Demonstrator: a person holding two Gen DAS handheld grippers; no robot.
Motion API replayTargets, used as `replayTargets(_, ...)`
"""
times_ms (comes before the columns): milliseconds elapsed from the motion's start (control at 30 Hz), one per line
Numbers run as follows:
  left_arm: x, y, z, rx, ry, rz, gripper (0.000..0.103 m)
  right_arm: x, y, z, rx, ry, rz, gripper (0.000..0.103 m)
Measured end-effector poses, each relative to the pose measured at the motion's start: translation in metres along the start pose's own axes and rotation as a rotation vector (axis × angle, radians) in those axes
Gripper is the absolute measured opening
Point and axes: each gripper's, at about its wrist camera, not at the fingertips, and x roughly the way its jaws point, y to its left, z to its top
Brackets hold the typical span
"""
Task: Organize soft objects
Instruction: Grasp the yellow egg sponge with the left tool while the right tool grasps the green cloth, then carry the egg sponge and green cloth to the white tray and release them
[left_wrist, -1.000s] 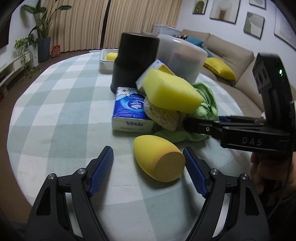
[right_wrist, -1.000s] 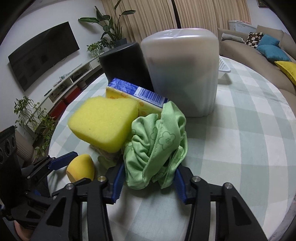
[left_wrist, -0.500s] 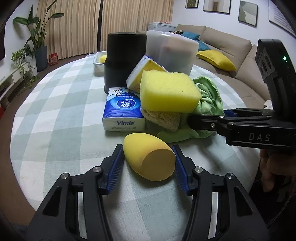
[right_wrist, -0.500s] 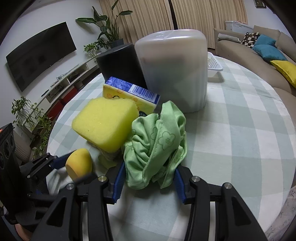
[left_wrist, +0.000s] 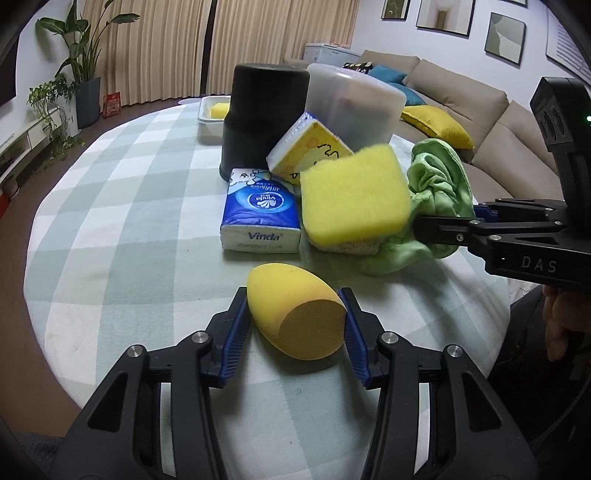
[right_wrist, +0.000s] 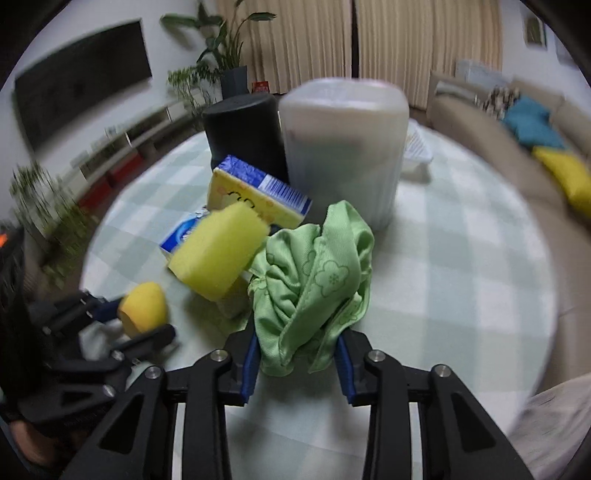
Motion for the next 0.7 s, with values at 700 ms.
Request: replayTargets(700, -0.018, 0.007, -0.003, -0.02, -0.039, -0.014, 0.045, -0.032, -0.013, -0.017, 0.058, -0.009, -0.118, 0.035)
